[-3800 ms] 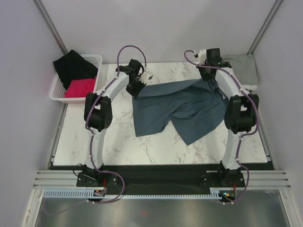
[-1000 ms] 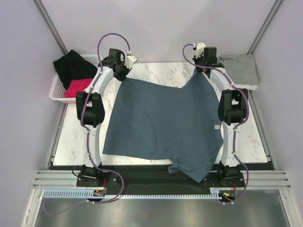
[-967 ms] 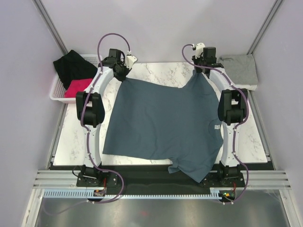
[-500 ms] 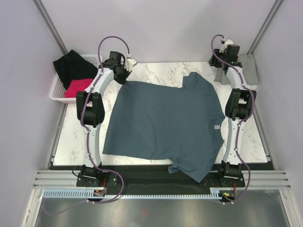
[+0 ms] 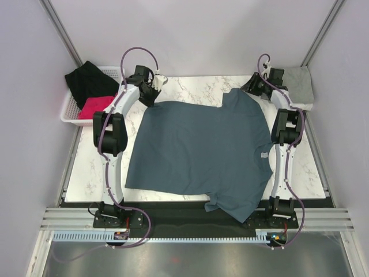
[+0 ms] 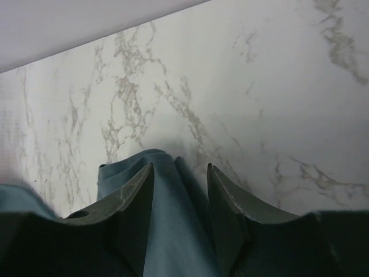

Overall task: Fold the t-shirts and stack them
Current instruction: Flatten the tshirt out

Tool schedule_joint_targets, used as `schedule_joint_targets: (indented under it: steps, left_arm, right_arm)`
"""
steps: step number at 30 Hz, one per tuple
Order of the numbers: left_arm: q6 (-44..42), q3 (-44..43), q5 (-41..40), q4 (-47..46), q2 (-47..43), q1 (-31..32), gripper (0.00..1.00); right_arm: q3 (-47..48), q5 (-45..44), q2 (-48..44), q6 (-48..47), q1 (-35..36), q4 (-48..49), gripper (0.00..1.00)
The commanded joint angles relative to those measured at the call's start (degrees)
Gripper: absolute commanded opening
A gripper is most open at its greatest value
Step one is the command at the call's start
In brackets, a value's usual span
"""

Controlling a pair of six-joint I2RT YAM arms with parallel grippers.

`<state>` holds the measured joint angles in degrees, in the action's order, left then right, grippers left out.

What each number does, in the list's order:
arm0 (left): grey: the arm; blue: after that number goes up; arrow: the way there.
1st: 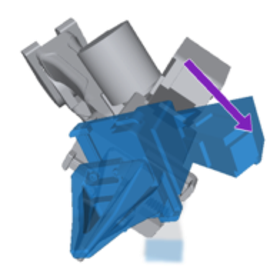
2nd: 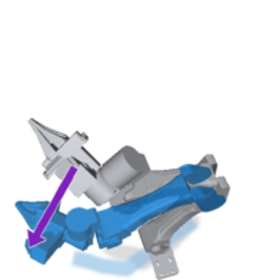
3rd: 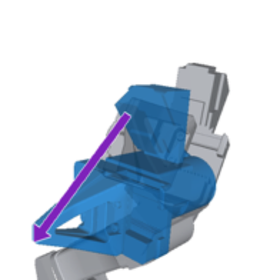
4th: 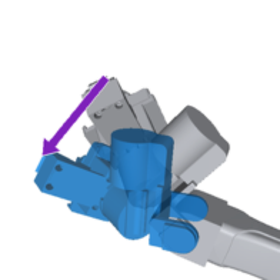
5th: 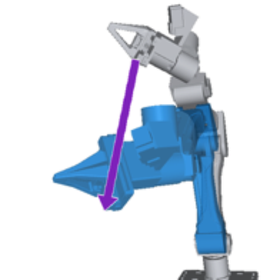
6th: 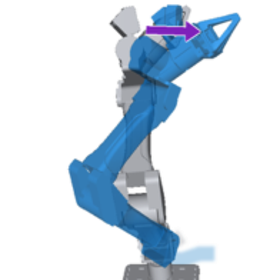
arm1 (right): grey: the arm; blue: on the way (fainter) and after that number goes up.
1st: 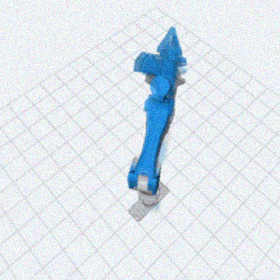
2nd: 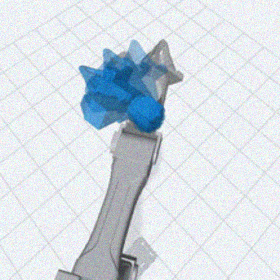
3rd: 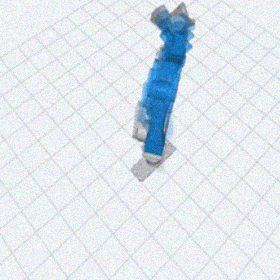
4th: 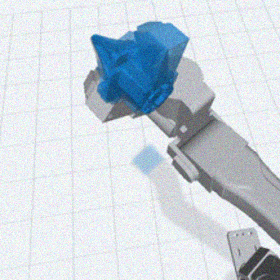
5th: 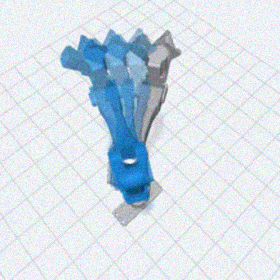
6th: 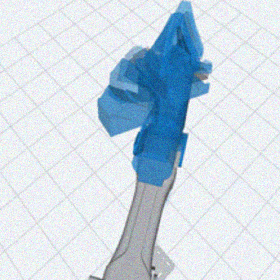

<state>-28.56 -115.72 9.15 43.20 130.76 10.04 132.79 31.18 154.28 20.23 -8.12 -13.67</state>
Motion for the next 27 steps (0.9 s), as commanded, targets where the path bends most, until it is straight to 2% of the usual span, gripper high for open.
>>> schedule_joint_targets:
  steps: [1,7,14,22,24,27]
  left_arm:
    - [2.28,-0.12,0.17,0.3,-2.88,0.5,0.02]
    - [2.36,-0.12,-0.01,0.3,-3.4,0.68,0.02]
    - [2.54,1.11,-0.71,0.31,-4.02,0.86,0.02]
    - [2.36,1.03,-1.15,0.22,-4.29,0.86,0.02]
    - [2.45,0.59,-0.89,0.39,-4.37,0.86,0.02]
    - [2.72,0.67,-0.54,0.31,-4.72,0.86,0.02]
  right_arm:
    - [-1.83,4.94,-1.09,2.71,-0.32,1.63,0.5]
    - [-5.35,5.03,-1.96,2.54,-0.23,0.75,0.5]
    - [-4.56,3.36,-1.17,1.39,0.03,0.14,0.42]
    - [-8.77,6.44,-3.89,0.34,0.65,-1.36,0.27]
    - [-9.65,5.83,-5.73,-0.8,0.65,-1.71,0.18]
    - [-9.31,3.81,-8.81,-4.05,0.74,-2.94,0.14]
